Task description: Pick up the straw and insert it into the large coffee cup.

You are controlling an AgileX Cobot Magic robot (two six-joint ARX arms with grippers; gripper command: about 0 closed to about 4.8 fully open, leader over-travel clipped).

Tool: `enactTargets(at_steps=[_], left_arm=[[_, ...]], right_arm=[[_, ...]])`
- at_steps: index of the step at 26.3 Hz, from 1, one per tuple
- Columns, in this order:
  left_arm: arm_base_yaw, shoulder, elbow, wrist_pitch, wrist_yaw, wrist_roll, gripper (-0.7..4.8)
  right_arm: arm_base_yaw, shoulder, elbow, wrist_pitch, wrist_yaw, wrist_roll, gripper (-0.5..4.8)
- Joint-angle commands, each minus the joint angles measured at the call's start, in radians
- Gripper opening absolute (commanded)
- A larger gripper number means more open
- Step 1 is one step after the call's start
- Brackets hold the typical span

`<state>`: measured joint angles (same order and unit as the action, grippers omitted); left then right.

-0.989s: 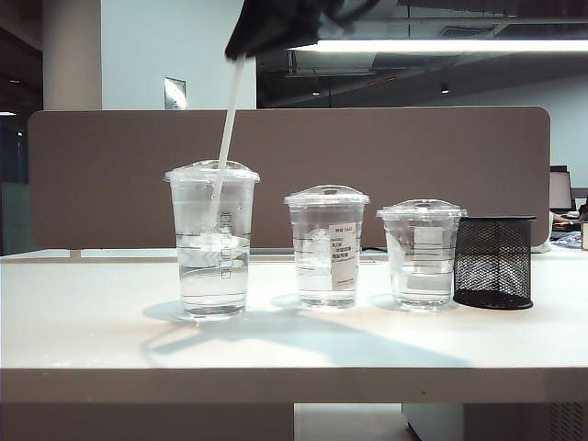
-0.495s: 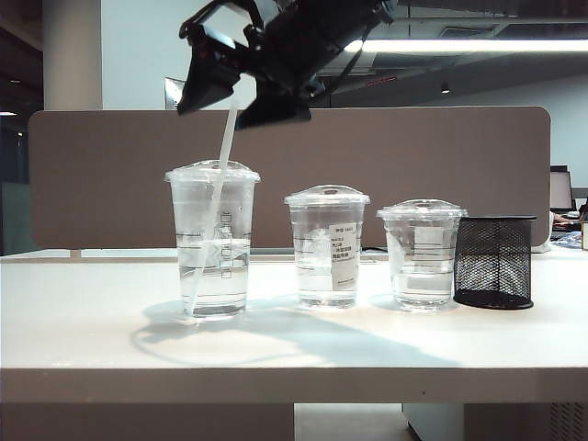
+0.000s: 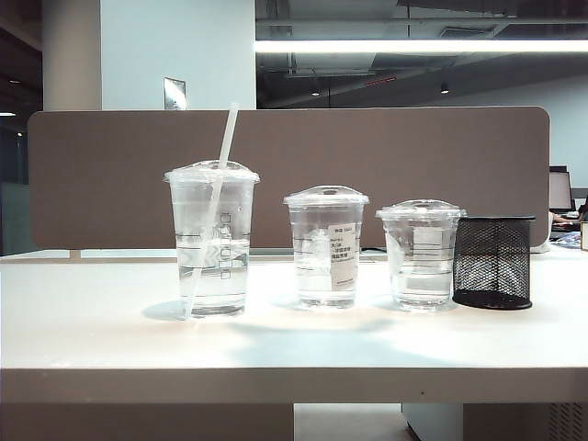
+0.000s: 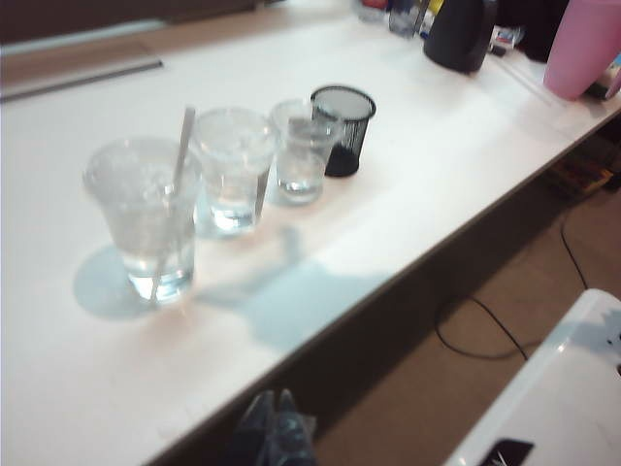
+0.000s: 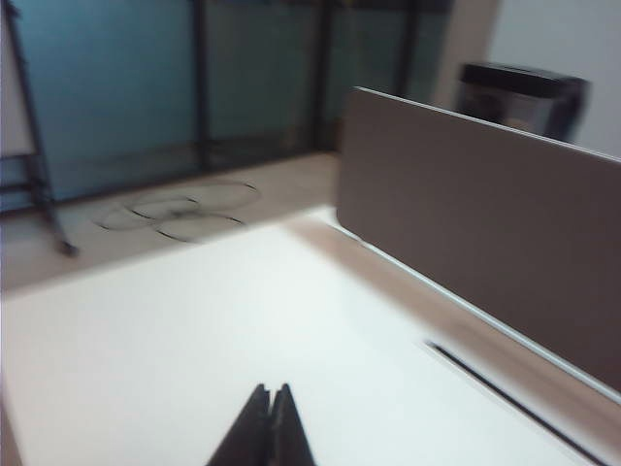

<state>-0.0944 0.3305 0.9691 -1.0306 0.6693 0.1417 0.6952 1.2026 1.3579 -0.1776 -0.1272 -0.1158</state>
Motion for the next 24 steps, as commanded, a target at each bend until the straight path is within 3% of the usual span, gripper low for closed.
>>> enactTargets(at_steps=[1, 8, 14, 18, 22, 24], left_arm=[[-0.001, 0.000, 0.000, 0.081, 0.008, 0.000, -0.03], [0.000, -0.001, -0.097, 0.315, 0.010, -0.029, -0.03], [-0.001, -0.001, -0.337, 0.692, 0.005, -0.196, -0.03], [-0.001, 0.000, -0.515, 0.899, -0.164, -0.277, -0.03], [-0.002, 0.000, -0.632, 0.968, -0.340, -0.319, -0.02], [-0.002, 0.000, -0.672, 0.982, -0.375, -0.320, -0.02]], right_arm=[[0.002, -0.118, -0.031, -0.123, 0.104, -0.051, -0.06], [0.002, -0.397, -0.258, -0.070, 0.211, -0.119, -0.06], [0.002, -0.673, -0.583, 0.103, 0.275, -0.121, -0.06], [0.002, -0.842, -0.788, 0.179, 0.290, -0.120, -0.06], [0.002, -0.951, -0.917, 0.205, 0.290, -0.120, -0.06], [0.002, -0.997, -0.969, 0.205, 0.284, -0.119, -0.06]])
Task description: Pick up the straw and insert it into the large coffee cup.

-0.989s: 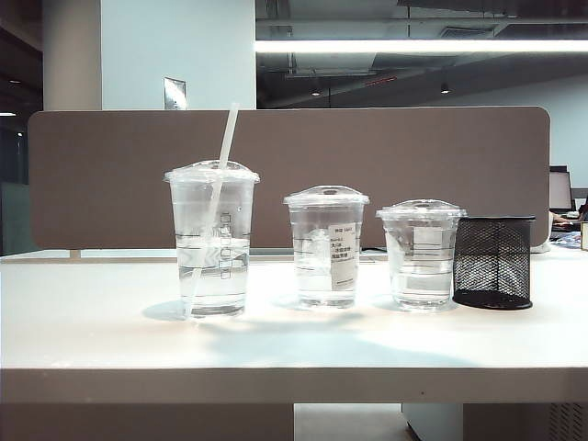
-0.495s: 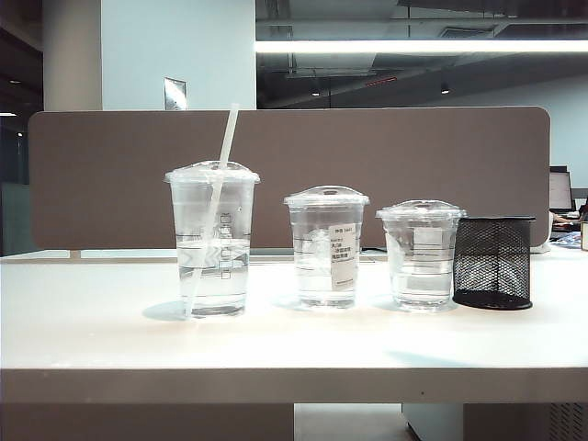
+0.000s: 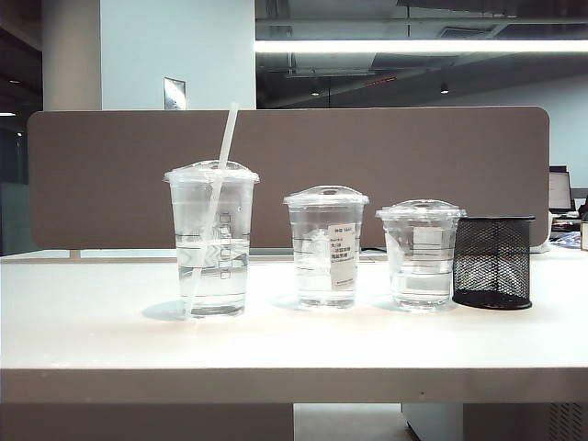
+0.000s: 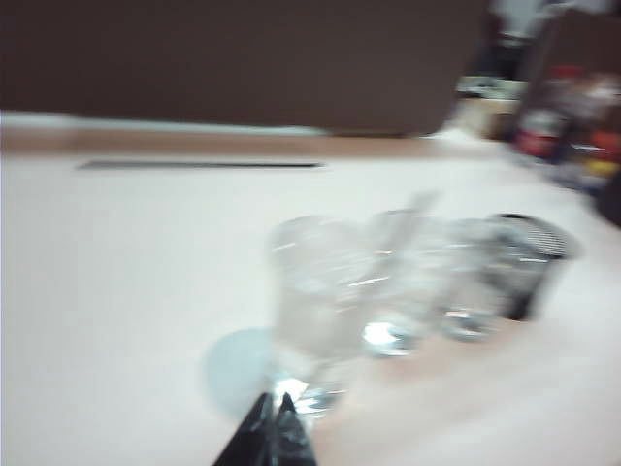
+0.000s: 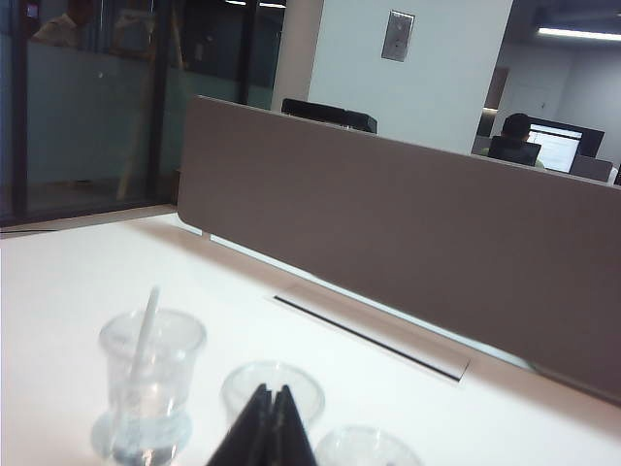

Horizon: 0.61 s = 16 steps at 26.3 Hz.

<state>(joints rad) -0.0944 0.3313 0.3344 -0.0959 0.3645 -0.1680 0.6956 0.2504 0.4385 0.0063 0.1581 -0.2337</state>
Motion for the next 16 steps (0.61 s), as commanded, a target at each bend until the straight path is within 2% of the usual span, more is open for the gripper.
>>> enactTargets(at_steps=[1, 10, 14, 16], left_arm=[[-0.002, -0.001, -0.056, 0.053, -0.087, -0.018, -0.02], [-0.002, -0.001, -0.192, 0.068, -0.126, -0.104, -0.02], [-0.002, -0.001, -0.257, 0.094, -0.125, -0.121, -0.02], [-0.002, -0.001, -0.282, 0.094, -0.125, -0.121, -0.02]], right_arm=[[0.002, -0.064, -0.071, 0.021, -0.003, 0.000, -0.06], [0.002, -0.200, -0.227, 0.016, -0.003, 0.036, 0.02], [0.002, -0.210, -0.290, 0.012, -0.003, 0.190, 0.04], [0.002, -0.210, -0.321, 0.012, -0.024, 0.212, 0.04]])
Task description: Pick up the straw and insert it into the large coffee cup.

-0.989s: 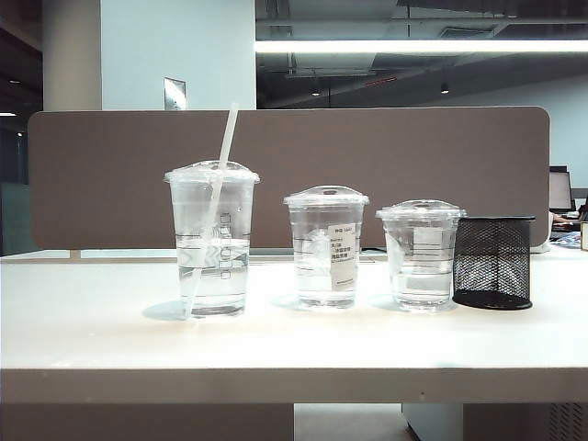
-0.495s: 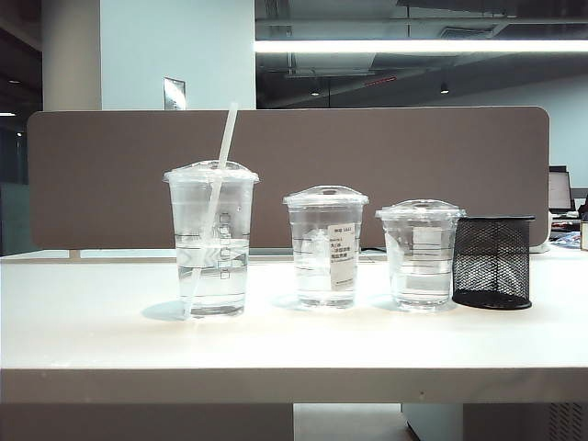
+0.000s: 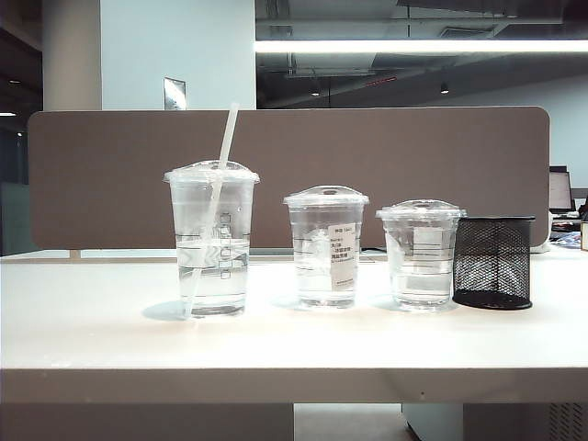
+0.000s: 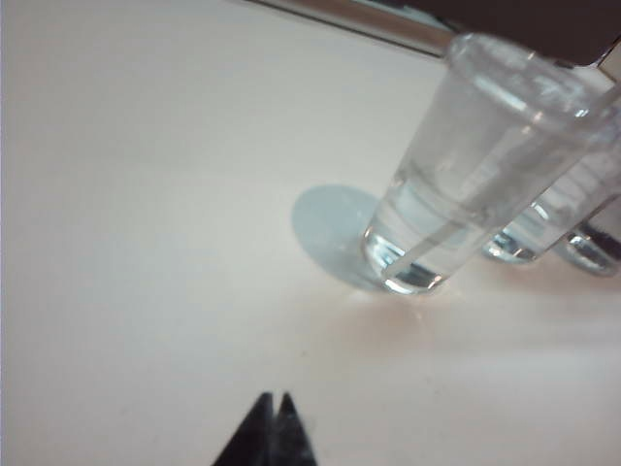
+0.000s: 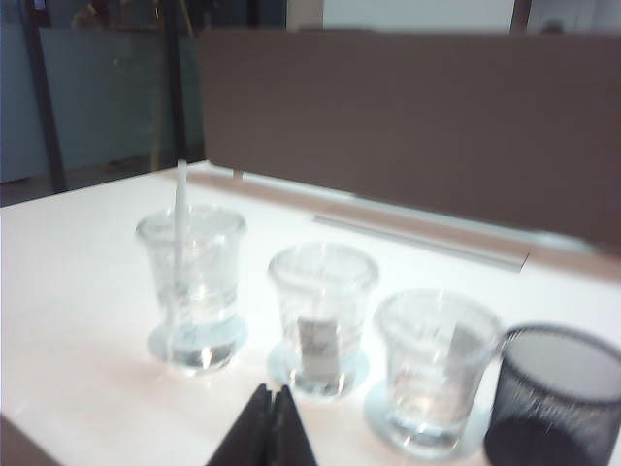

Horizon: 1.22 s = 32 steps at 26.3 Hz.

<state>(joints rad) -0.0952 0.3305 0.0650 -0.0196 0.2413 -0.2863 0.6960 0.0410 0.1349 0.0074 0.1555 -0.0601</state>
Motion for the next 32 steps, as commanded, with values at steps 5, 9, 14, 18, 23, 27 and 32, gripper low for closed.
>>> enactTargets(at_steps=[5, 9, 14, 18, 23, 27, 32], left_arm=[[0.000, 0.000, -0.056, -0.020, -0.026, -0.002, -0.02], [0.000, 0.000, -0.056, -0.015, -0.031, -0.002, -0.02], [0.000, 0.000, -0.056, -0.019, -0.038, -0.002, -0.02], [0.000, -0.001, -0.056, -0.019, -0.039, -0.002, -0.02], [0.000, -0.001, -0.056, -0.019, -0.039, -0.002, -0.02], [0.000, -0.026, -0.056, -0.034, -0.039, -0.002, -0.02], [0.025, -0.212, -0.056, -0.097, -0.160, 0.112, -0.05]], right_arm=[[0.002, 0.000, -0.088, -0.040, -0.166, 0.039, 0.04], [0.002, 0.000, -0.114, -0.048, -0.203, 0.039, 0.04], [0.001, 0.000, -0.119, -0.125, -0.201, 0.039, 0.04], [0.001, 0.000, -0.119, -0.211, -0.202, 0.039, 0.04], [0.001, -0.001, -0.118, -0.212, -0.199, 0.039, 0.04], [0.001, -0.001, -0.118, -0.212, -0.200, 0.038, 0.04], [0.001, -0.002, -0.118, -0.212, -0.200, 0.038, 0.04]])
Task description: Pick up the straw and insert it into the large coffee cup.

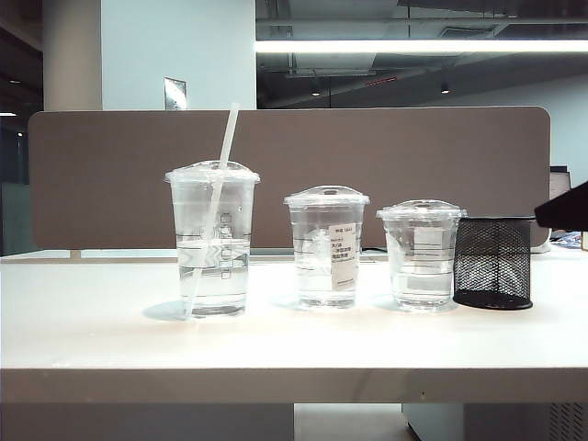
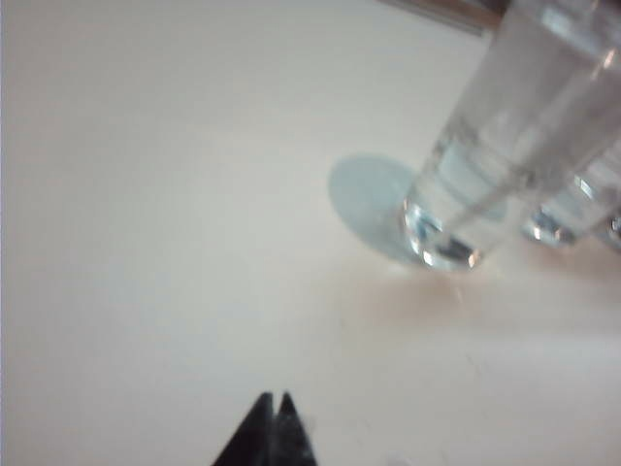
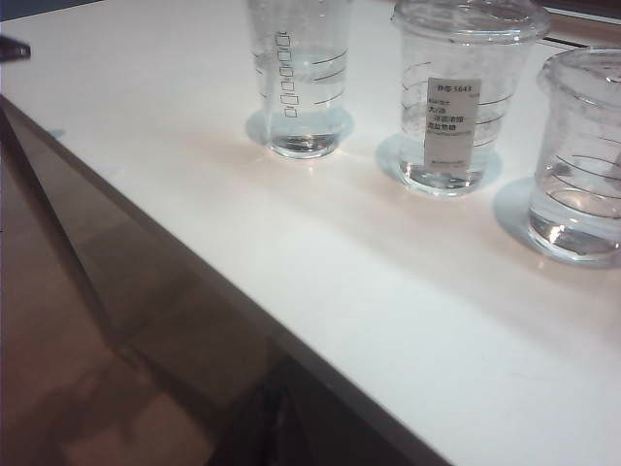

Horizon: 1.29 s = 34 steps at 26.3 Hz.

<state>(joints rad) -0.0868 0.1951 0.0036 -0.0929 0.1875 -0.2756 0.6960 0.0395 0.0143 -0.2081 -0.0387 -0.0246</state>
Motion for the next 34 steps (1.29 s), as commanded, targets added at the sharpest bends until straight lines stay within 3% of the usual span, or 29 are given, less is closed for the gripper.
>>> enactTargets(at_steps=[1, 4, 14, 26, 34], left_arm=[[0.025, -0.111, 0.005, -0.029, -0.138, 0.115, -0.05], [0.051, -0.192, 0.006, -0.017, -0.172, 0.116, -0.05], [0.048, -0.188, 0.005, -0.012, -0.175, 0.120, -0.05], [0.010, -0.188, 0.005, -0.092, -0.157, 0.280, -0.05], [0.019, -0.188, 0.005, -0.091, -0.158, 0.283, -0.05]], right_arm=[[0.001, 0.000, 0.002, 0.003, -0.005, 0.003, 0.04], [0.001, -0.001, 0.002, 0.003, -0.005, 0.003, 0.04], [0.000, -0.004, 0.002, 0.003, -0.005, 0.003, 0.04], [0.000, -0.006, 0.002, 0.003, -0.005, 0.003, 0.04], [0.000, -0.006, 0.002, 0.003, -0.005, 0.003, 0.04]])
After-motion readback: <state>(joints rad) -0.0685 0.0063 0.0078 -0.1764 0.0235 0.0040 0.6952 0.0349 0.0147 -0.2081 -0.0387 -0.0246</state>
